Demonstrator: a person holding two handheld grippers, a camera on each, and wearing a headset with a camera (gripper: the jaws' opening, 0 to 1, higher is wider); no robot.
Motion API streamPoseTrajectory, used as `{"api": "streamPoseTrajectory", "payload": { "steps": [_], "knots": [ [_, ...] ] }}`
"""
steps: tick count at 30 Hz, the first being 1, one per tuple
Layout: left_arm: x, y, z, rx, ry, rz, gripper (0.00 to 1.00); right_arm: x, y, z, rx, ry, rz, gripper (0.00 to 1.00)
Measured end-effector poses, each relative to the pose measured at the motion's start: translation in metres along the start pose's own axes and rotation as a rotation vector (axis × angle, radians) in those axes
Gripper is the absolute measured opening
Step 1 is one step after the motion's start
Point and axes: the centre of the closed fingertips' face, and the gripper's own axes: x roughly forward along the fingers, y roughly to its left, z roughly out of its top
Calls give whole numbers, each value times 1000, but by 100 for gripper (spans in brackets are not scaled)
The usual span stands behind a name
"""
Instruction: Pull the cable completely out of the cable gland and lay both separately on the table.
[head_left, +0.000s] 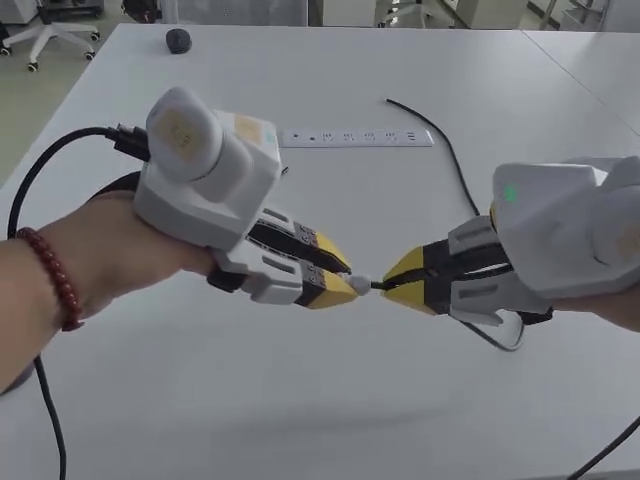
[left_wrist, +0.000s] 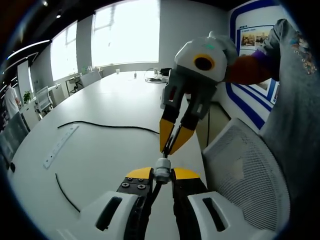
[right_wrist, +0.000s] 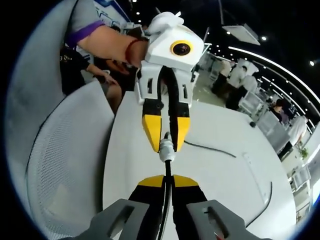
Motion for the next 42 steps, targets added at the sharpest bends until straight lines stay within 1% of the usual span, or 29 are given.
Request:
{"api": "streamPoseTrajectory", "payload": {
  "steps": [2,7,8,9,10,11,12,15,22,23,27,36,38,42],
  "knots": [
    [-2,0,0,-8,-2,-2,15,-2,0,-5,12,6,1,0],
    [-5,2,-2,-3,2,4,15,-5,-3,-33,44,66,-17,0],
    [-5,2,-2,1,3,4,14,-6,-3,-41,50,86,-21,0],
    [-5,2,-1,2,-1,8,14,-6,-3,-43,53,88,-18,0],
    [-6,3,-2,0,1,8,14,-7,-2,-51,56,109,-21,0],
    [-6,3,-3,0,0,10,14,-7,-2,-55,58,114,-23,0],
    [-6,4,-3,-1,-1,11,14,-8,-1,-61,82,122,-17,0],
    [-7,4,-4,-1,1,12,14,-9,0,-75,92,151,-19,0],
    [-8,3,-5,-3,5,11,14,-10,0,-90,130,178,-25,0],
    [-9,4,-5,-3,5,13,14,-11,-3,-95,135,182,-29,0],
    [-11,5,-5,-4,5,17,14,-12,-4,-105,149,199,-33,0],
    [-12,6,-4,-5,4,20,14,-15,-1,-128,196,243,-38,0],
    [-12,7,-4,-1,7,20,14,-15,0,-132,201,253,-44,0],
    [-12,6,-3,0,8,17,14,-15,1,-133,220,248,-43,0]
  ]
}}
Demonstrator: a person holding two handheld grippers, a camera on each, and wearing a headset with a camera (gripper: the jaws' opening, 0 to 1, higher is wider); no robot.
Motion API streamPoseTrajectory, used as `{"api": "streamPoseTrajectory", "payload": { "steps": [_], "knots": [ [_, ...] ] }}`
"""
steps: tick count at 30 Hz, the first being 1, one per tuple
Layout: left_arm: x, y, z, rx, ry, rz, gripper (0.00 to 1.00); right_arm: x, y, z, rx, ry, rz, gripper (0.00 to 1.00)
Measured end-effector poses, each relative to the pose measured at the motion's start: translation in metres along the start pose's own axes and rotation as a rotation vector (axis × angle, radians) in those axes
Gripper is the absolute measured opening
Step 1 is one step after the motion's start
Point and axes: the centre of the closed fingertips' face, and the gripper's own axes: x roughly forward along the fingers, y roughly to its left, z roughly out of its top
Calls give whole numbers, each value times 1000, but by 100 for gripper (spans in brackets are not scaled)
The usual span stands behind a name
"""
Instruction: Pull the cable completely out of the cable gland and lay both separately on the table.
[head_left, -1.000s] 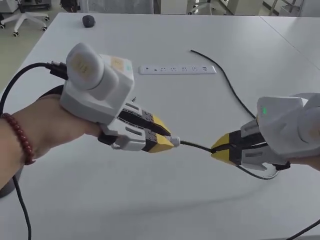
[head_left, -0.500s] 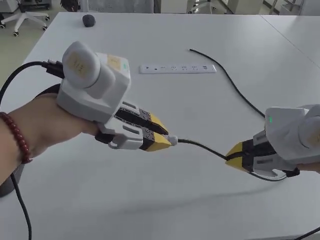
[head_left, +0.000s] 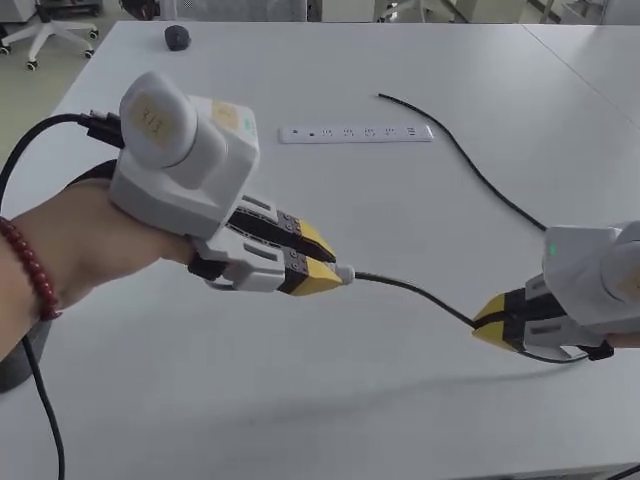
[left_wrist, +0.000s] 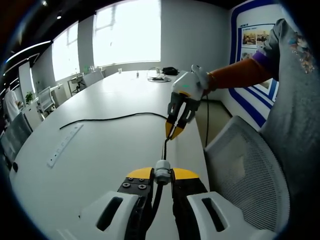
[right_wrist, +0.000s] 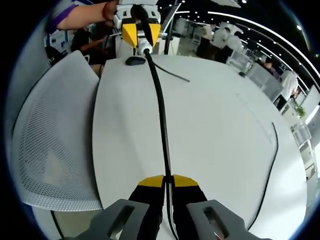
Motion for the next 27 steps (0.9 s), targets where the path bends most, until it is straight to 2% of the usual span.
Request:
{"api": "streamPoseTrajectory", "payload": {
  "steps": [9,16,20,21,24,27],
  "knots": [
    [3,-1,0,5,8,-2,14,1,0,-2,0,9,1,0],
    [6,-1,0,1,12,0,14,1,1,-5,28,10,1,0],
    [7,-2,0,4,15,-3,14,-3,3,9,39,-38,-5,16],
    [8,-2,0,7,13,-4,14,-5,5,16,12,-54,-5,14],
    [9,-2,1,5,11,-2,14,-10,6,33,14,-95,-3,14],
    [10,-2,2,5,12,-2,14,-14,9,52,-15,-131,-1,13]
  ]
}}
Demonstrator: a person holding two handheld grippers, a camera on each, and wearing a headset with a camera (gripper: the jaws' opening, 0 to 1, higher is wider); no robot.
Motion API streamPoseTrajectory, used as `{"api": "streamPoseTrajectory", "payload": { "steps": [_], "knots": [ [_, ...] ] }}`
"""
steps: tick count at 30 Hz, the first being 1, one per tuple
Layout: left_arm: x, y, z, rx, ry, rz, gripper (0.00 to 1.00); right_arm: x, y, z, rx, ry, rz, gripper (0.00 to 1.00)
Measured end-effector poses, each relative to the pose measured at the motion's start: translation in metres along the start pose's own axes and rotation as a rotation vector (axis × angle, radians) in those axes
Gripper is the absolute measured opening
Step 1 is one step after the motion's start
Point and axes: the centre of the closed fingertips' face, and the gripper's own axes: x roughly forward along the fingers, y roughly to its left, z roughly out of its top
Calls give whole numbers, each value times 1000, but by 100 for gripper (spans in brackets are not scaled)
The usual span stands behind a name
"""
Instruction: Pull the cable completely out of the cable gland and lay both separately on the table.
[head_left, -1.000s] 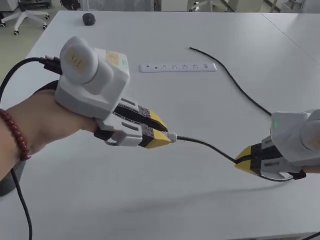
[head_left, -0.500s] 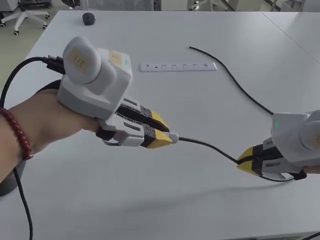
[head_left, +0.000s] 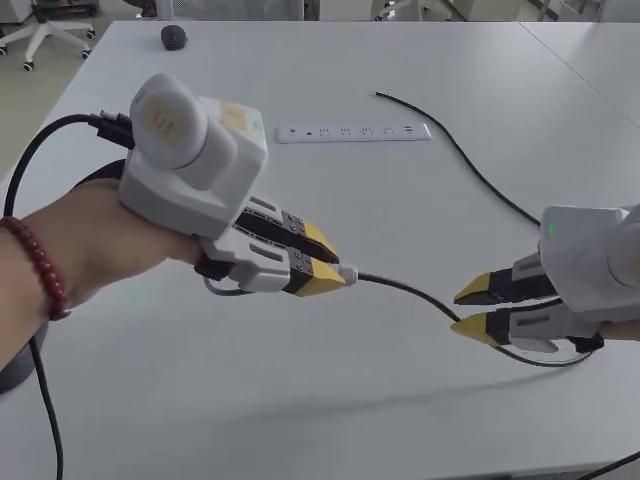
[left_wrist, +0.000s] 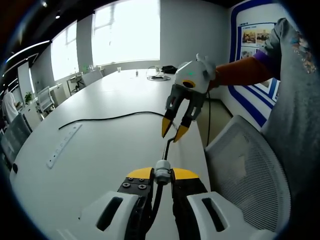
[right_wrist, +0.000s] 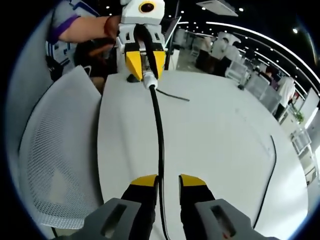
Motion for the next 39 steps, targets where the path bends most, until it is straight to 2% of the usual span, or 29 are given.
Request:
{"api": "streamPoseTrajectory", "payload": {
  "steps": [5,8,14,23,39],
  "knots": [
    [2,0,1,-2,0,-2,14,-1,5,39,-33,-86,13,11],
    [2,0,1,-1,-1,-4,14,-1,7,54,-56,-111,20,9],
    [3,0,3,0,-5,-7,14,1,11,71,-89,-132,40,6],
    [5,-2,4,6,-5,-13,14,5,16,87,-114,-148,57,5],
    [5,-8,6,12,-11,-22,14,10,25,89,-164,-131,83,0]
  ]
}}
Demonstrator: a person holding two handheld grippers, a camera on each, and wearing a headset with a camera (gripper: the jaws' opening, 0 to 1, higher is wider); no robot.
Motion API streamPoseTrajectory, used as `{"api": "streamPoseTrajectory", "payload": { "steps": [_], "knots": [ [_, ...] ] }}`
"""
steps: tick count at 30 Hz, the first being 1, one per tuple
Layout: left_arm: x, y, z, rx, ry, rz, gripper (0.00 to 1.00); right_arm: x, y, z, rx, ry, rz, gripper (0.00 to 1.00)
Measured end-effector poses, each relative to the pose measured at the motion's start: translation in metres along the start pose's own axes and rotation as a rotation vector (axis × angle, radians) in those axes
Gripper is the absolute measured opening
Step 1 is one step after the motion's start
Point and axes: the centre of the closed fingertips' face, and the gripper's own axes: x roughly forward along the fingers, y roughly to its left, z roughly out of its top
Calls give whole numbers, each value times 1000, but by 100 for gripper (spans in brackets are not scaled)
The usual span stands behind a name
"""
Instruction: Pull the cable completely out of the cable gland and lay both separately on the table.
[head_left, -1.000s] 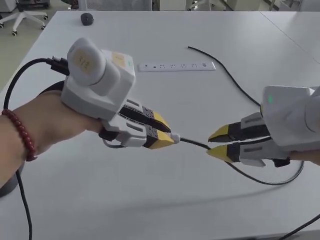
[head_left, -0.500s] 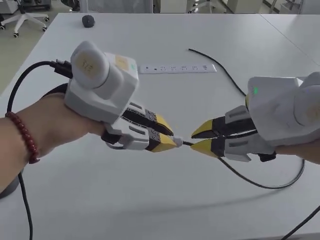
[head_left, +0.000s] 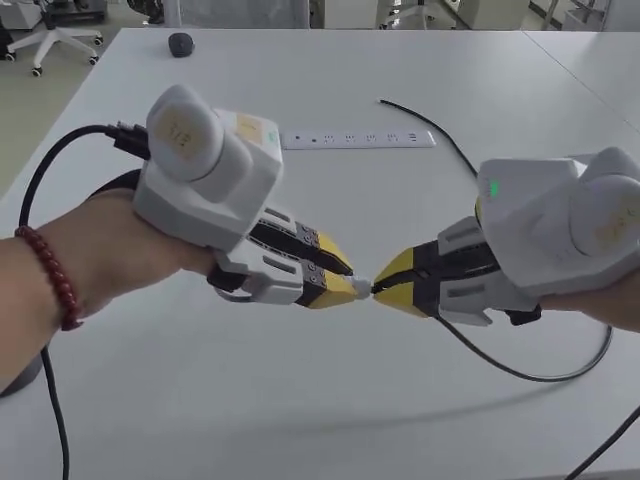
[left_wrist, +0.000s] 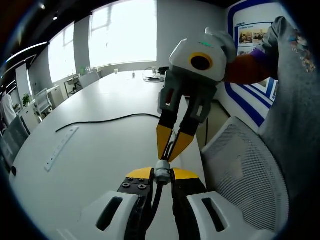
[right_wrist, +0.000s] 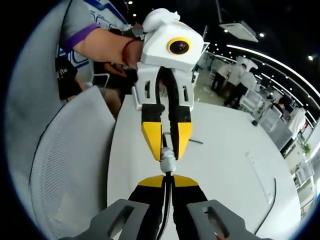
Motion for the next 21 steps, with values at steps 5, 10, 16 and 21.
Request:
{"api": "streamPoseTrajectory", "payload": {
  "steps": [5,10,16,21],
  "knots": [
    [0,1,0,0,-1,1,14,0,-1,0,-12,5,-5,0],
    [0,2,1,1,-4,3,14,-1,-3,1,-8,6,-11,0],
    [0,4,2,-1,-7,8,15,-2,-6,2,-4,-1,-20,0],
    [1,6,3,11,-12,9,16,-3,-10,2,2,-4,-28,0]
  ]
}}
